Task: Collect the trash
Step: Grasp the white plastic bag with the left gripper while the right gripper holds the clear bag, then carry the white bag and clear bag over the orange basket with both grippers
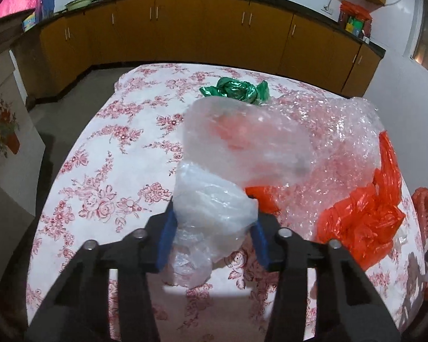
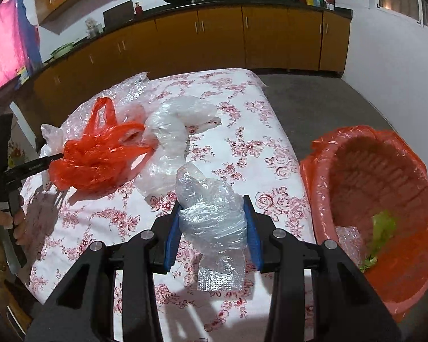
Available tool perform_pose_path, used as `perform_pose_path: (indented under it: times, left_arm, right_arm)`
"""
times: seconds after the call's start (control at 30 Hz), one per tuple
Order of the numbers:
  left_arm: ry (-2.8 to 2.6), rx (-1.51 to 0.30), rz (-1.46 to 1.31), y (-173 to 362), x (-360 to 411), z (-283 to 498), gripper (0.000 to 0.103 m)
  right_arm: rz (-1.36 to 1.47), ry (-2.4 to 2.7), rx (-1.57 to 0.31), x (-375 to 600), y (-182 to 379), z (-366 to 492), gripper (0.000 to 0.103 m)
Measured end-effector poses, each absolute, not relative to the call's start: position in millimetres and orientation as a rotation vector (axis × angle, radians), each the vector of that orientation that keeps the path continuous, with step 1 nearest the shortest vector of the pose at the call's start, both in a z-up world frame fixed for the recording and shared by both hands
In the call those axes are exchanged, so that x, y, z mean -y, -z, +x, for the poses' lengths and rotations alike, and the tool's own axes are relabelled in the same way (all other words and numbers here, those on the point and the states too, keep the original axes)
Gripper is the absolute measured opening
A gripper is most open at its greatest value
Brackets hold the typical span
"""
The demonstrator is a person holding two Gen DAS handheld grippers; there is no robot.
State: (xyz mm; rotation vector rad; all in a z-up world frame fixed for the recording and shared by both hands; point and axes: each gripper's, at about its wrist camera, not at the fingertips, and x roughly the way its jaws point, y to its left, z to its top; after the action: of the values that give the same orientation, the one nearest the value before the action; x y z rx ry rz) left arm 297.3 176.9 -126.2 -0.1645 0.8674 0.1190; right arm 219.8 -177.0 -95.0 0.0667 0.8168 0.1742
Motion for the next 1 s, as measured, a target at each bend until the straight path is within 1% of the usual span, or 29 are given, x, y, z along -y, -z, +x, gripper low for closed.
perform_pose_path:
  times: [0.13, 0.2, 0.57, 1.0]
  left_arm:
    - [-0.121, -0.845, -0.138, 119, -174, 287, 0.037]
    - [-0.121, -0.829, -0.126, 114, -173, 281, 0.037]
    - [-0.099, -0.751, -0.084, 74, -146, 254, 0.036]
    - [-0.015, -0.685, 0.004, 37, -77, 234, 0.037]
  right_arm:
    - [0.074, -0.173, -0.805, 181, 91, 217, 0.041]
    - [0.079, -0.17, -0.796, 183, 88, 215, 0.041]
    - [0.103, -0.147, -0.743, 199, 67, 201, 0.04]
    - [0.132, -0.094, -0.697, 231, 51, 183, 0.04]
